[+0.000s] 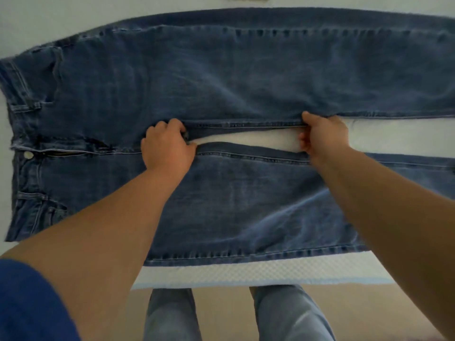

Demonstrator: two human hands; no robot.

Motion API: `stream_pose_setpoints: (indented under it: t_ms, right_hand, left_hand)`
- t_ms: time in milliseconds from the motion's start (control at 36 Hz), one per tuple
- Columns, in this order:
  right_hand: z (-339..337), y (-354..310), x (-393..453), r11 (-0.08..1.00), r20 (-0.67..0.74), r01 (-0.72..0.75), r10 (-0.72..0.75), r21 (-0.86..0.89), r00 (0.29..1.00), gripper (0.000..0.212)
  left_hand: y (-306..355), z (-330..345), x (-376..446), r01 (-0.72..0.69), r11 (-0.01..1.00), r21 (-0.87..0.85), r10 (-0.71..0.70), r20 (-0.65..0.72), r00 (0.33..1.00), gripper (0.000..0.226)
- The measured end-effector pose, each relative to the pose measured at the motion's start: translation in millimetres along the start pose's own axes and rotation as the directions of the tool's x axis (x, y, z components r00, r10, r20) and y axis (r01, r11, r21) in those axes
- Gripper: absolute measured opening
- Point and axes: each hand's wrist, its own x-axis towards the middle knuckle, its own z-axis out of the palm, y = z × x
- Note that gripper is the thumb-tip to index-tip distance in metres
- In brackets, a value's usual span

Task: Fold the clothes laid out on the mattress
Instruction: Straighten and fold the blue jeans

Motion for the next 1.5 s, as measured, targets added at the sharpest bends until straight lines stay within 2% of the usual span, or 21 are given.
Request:
stream_pose_setpoints:
  t_ms: [83, 139, 250, 361, 444, 528, 611, 722, 778, 889, 944, 1083, 1139, 1222, 1278, 1333, 1361, 1389, 1417, 1444, 1500]
  right_hand:
    - [-13, -4, 7, 0.997, -0.003, 0.015, -0.015, -0.073, 1.0, 0.013]
    - [-20, -6, 11, 0.996, 0.014, -0.01, 0.012, -0.089, 1.0, 0.012]
    - [-28, -14, 13, 0.992, 0.104, -0.123, 0.122, 0.006, 0.987, 0.007]
    - [-41, -16, 14, 0.97, 0.2, -0.177, 0.143, 0.165, 0.969, 0.019]
    - [-60, -17, 21, 0.966, 0.101, -0.15, 0.131, 0.21, 0.986, 0.015]
    - [-72, -21, 27, 0.986, 0.043, -0.118, 0.114, 0.117, 0.993, 0.007]
    - [-76, -33, 35, 0.997, -0.048, -0.024, 0.027, 0.073, 0.998, 0.007]
    - [-76, -41, 41, 0.999, -0.126, 0.028, -0.032, -0.034, 0.992, 0.017]
    - [-78, -31, 40, 0.982, -0.166, 0.056, -0.086, -0.181, 0.982, 0.017]
    - [-86, 6, -2, 0.831, -0.216, 0.177, -0.333, -0.527, 0.918, 0.026]
    - [-90, 32, -36, 0.744, -0.116, 0.253, -0.405, -0.619, 0.907, 0.023]
    - [-108, 115, -101, 0.401, 0.296, 0.426, -0.347, -0.811, 0.89, 0.017]
    - [-114, 140, -118, 0.287, 0.369, 0.445, -0.283, -0.848, 0.885, 0.019]
    - [-119, 165, -131, 0.2, 0.389, 0.432, -0.221, -0.879, 0.894, 0.023]
    - [-118, 173, -132, 0.297, 0.273, 0.316, -0.18, -0.901, 0.945, 0.022]
    - [-111, 174, -130, 0.552, 0.023, 0.079, -0.107, -0.83, 0.994, 0.014]
    - [-107, 174, -128, 0.727, -0.116, -0.061, -0.026, -0.684, 0.993, 0.012]
    - [-102, 173, -128, 0.876, -0.224, -0.197, 0.106, -0.44, 0.969, 0.011]
    - [-98, 171, -128, 0.936, -0.28, -0.309, 0.255, -0.169, 0.926, 0.012]
    - [-96, 170, -127, 0.928, -0.289, -0.373, 0.358, 0.003, 0.888, 0.014]
    - [-95, 172, -123, 0.897, -0.282, -0.426, 0.441, 0.116, 0.852, 0.02]
  left_hand:
    - [0, -3, -6, -0.007, 0.994, -0.107, 0.009, 0.024, 1.0, 0.028]
    - [-3, -6, -14, -0.069, 0.986, -0.151, 0.073, 0.021, 0.997, 0.023]
    - [-10, -13, -34, -0.196, 0.967, -0.16, 0.195, -0.02, 0.981, 0.013]
    - [-16, -11, -35, -0.192, 0.974, -0.116, 0.202, 0.076, 0.976, 0.012]
    - [-9, -12, -28, -0.25, 0.962, -0.108, 0.26, 0.095, 0.961, 0.021]
    - [-3, -14, -25, -0.297, 0.948, -0.118, 0.31, 0.121, 0.943, 0.044]
    - [-3, -10, -22, -0.262, 0.958, -0.118, 0.279, 0.174, 0.944, 0.062]
    - [-2, -2, -16, -0.194, 0.974, -0.115, 0.215, 0.213, 0.953, 0.068]
    - [-3, 0, -16, -0.211, 0.97, -0.121, 0.232, 0.214, 0.949, 0.066]
    - [-10, -9, -30, -0.23, 0.951, -0.209, 0.261, 0.137, 0.956, 0.054]
    - [-17, -13, -47, -0.252, 0.945, -0.206, 0.276, 0.093, 0.957, 0.044]
    - [-40, -20, -97, -0.321, 0.93, -0.179, 0.323, -0.017, 0.946, 0.033]
    - [-51, -19, -117, -0.302, 0.937, -0.174, 0.303, -0.018, 0.953, 0.036]
    - [-69, -9, -146, -0.156, 0.961, -0.228, 0.185, 0.113, 0.976, 0.027]
    - [-82, 3, -162, -0.003, 0.982, -0.191, 0.052, 0.253, 0.966, 0.013]
    - [-94, 15, -174, 0.217, 0.964, -0.154, -0.148, 0.368, 0.918, 0.011]
    - [-100, 21, -178, 0.338, 0.925, -0.173, -0.248, 0.398, 0.883, 0.016]
    - [-105, 26, -182, 0.447, 0.867, -0.218, -0.336, 0.406, 0.85, 0.023]
    - [-108, 31, -185, 0.535, 0.799, -0.274, -0.412, 0.397, 0.82, 0.031]
    - [-111, 35, -187, 0.594, 0.739, -0.319, -0.474, 0.381, 0.794, 0.035]
    - [-114, 40, -191, 0.661, 0.652, -0.372, -0.562, 0.348, 0.751, 0.038]
